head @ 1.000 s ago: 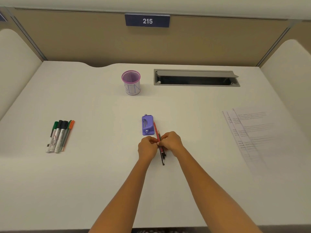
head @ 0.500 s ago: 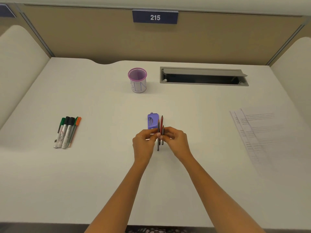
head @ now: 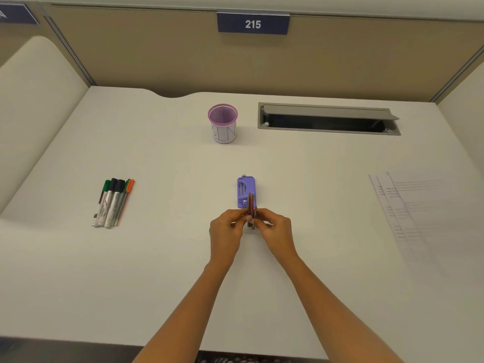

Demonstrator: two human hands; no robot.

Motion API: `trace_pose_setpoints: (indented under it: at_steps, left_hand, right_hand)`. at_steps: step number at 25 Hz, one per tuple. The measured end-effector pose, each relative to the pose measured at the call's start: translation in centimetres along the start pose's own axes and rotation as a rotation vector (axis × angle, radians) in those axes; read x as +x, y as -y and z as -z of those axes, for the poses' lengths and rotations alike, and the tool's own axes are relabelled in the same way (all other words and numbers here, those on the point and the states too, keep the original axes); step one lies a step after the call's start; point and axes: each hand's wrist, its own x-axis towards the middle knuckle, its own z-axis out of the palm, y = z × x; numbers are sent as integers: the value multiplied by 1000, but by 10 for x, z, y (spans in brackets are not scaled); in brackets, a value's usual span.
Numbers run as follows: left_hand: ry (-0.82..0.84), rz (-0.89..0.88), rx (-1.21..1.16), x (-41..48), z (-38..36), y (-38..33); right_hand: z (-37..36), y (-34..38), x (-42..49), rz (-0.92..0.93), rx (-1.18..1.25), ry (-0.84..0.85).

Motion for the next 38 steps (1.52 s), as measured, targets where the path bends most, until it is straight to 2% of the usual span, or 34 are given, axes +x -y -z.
trace_pose_setpoints:
  at_steps: [5,16,21,32,38]
  left_hand:
    - [14,101,-17,10,17,3]
    - [-83,388,107,49,137,21]
    - [-127,471,226,67,184,40]
    - [-199,381,469,86,227,58]
    - [-168,314,550,92,237,62]
  right_hand:
    - [-22,9,11,0,-48,12]
    - [-138,61,44,-320,-142,234]
    - [-203,74,53,-414,-181,268]
    - [-286,98,65,-392,-434,221]
    - [-302,104,71,-403,-407,180]
